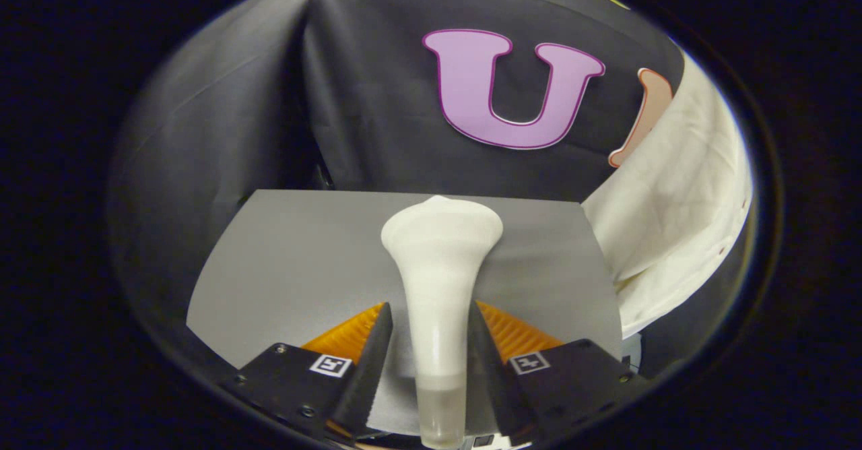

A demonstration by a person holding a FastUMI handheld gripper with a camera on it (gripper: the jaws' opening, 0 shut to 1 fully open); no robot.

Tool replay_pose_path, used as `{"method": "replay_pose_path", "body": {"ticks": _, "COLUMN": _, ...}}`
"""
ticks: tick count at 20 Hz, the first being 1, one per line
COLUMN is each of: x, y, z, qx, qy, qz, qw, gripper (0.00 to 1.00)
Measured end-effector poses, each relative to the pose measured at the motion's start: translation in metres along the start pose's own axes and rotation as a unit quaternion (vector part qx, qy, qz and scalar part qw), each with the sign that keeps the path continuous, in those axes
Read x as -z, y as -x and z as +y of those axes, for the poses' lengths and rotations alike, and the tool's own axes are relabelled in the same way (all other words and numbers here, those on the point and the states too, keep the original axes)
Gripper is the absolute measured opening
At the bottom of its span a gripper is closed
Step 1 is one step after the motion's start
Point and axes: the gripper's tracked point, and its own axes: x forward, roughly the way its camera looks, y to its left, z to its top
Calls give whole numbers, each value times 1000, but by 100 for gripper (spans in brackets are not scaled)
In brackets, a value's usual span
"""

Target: Iron the clothes twice with a garment steamer, once on the left side and once on the right side.

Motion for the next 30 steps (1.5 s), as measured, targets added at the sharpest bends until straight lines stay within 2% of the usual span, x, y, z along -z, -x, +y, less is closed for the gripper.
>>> {"method": "replay_pose_path", "body": {"ticks": 1, "x": 2, "y": 10, "z": -1, "qx": -2, "qy": 0, "qz": 12, "qw": 1000, "gripper": 67}}
{"method": "replay_pose_path", "body": {"ticks": 2, "x": 3, "y": -4, "z": 0, "qx": -6, "qy": 2, "qz": 10, "qw": 1000, "gripper": 64}}
{"method": "replay_pose_path", "body": {"ticks": 6, "x": 2, "y": -2, "z": 1, "qx": -25, "qy": -10, "qz": -2, "qw": 1000, "gripper": 50}}
{"method": "replay_pose_path", "body": {"ticks": 9, "x": 3, "y": -2, "z": 2, "qx": -43, "qy": -37, "qz": -11, "qw": 998, "gripper": 48}}
{"method": "replay_pose_path", "body": {"ticks": 13, "x": -4, "y": 7, "z": 6, "qx": -62, "qy": -33, "qz": -28, "qw": 997, "gripper": 43}}
{"method": "replay_pose_path", "body": {"ticks": 16, "x": -14, "y": 30, "z": -3, "qx": -65, "qy": -44, "qz": -54, "qw": 995, "gripper": 41}}
{"method": "replay_pose_path", "body": {"ticks": 20, "x": -24, "y": 64, "z": -20, "qx": -89, "qy": -68, "qz": -91, "qw": 989, "gripper": 40}}
{"method": "replay_pose_path", "body": {"ticks": 25, "x": -27, "y": 81, "z": -44, "qx": -108, "qy": -89, "qz": -115, "qw": 984, "gripper": 38}}
{"method": "replay_pose_path", "body": {"ticks": 30, "x": -34, "y": 116, "z": -61, "qx": -106, "qy": -96, "qz": -165, "qw": 976, "gripper": 38}}
